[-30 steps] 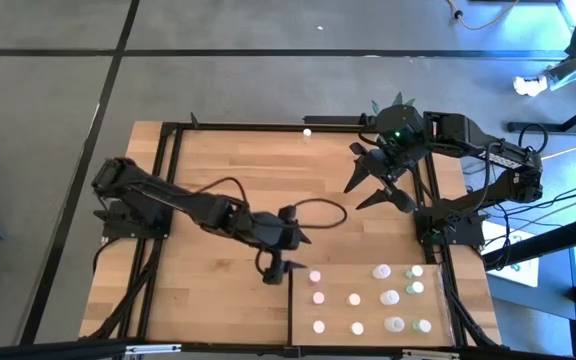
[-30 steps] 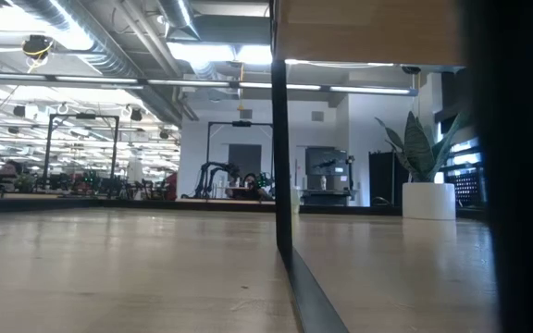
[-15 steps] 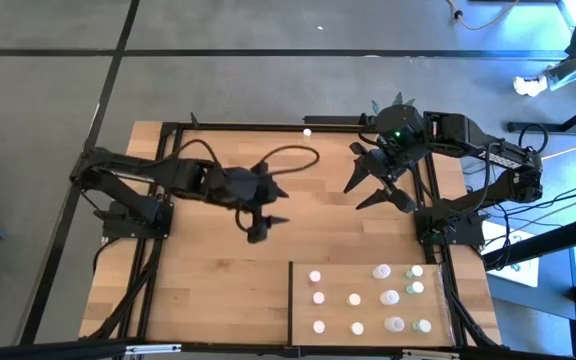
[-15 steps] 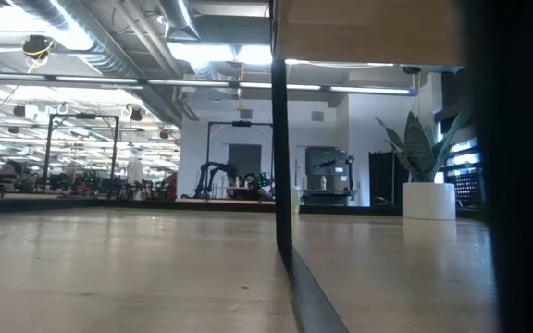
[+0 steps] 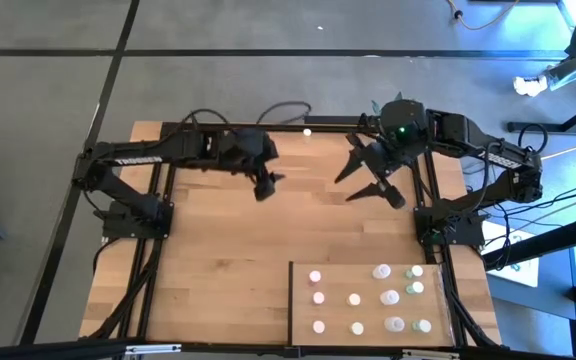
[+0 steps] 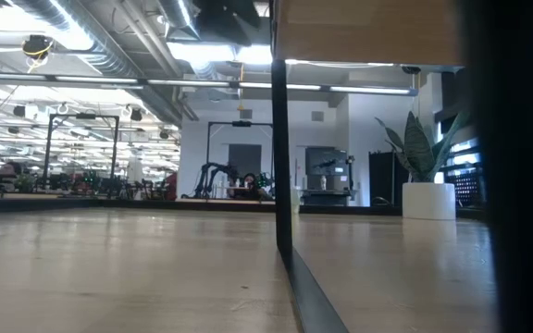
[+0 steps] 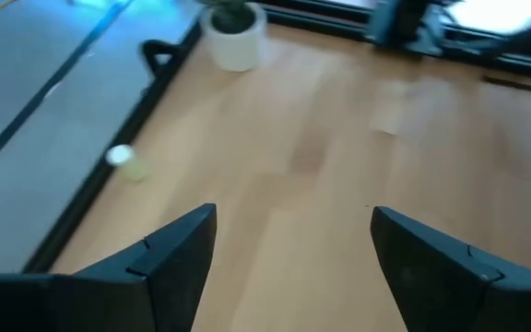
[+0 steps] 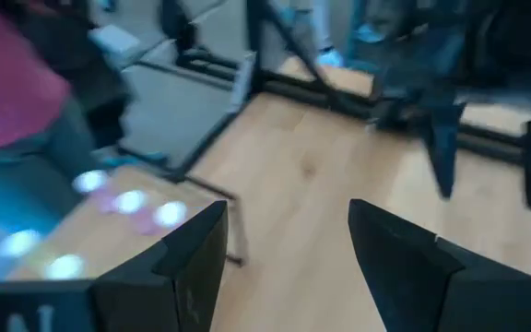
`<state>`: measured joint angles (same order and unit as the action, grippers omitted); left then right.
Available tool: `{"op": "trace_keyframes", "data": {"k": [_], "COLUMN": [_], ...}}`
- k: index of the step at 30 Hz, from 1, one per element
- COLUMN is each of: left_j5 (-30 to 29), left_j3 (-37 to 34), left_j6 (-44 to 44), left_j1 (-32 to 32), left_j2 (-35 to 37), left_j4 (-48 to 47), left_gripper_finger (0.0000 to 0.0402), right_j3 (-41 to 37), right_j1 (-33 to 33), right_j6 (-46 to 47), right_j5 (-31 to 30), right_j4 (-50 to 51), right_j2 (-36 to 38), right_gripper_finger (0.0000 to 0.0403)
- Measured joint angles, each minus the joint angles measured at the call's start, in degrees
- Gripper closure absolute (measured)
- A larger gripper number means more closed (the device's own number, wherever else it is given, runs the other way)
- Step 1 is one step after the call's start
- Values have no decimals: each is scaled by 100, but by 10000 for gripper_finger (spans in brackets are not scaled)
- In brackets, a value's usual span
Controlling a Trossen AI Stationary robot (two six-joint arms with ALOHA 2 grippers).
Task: Pick and place medicine bottles onto shelf by color
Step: Put the yellow pill bottle on the shelf aligned with the other yellow pill bottle
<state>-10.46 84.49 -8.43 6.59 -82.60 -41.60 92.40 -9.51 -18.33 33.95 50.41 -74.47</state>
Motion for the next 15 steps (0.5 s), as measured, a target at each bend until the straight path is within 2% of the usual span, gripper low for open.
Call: {"op": "trace_keyframes", "data": {"k": [3, 8, 10, 12, 15], "left_j5": [0, 2, 2, 2, 2], "left_j3": [1, 0, 1, 2, 0], "left_j6": [-1, -17, -20, -35, -50], "left_j1": [328, 727, 828, 906, 973], "left_j2": [1, 1, 1, 1, 1], "left_j4": [3, 3, 2, 4, 4], "left_gripper_finger": [120, 120, 120, 120, 120], "right_j3": [2, 2, 2, 2, 4], "right_j1": [-1, -5, -61, -167, -309], "right_j6": [95, 898, 1081, 1102, 960], "right_j5": [-757, -2838, -3453, -3693, -3699], "right_j4": [-116, -139, -143, -128, -139], "right_j2": [0, -63, -180, -329, -687], "right_gripper_finger": [175, 175, 175, 175, 175]}}
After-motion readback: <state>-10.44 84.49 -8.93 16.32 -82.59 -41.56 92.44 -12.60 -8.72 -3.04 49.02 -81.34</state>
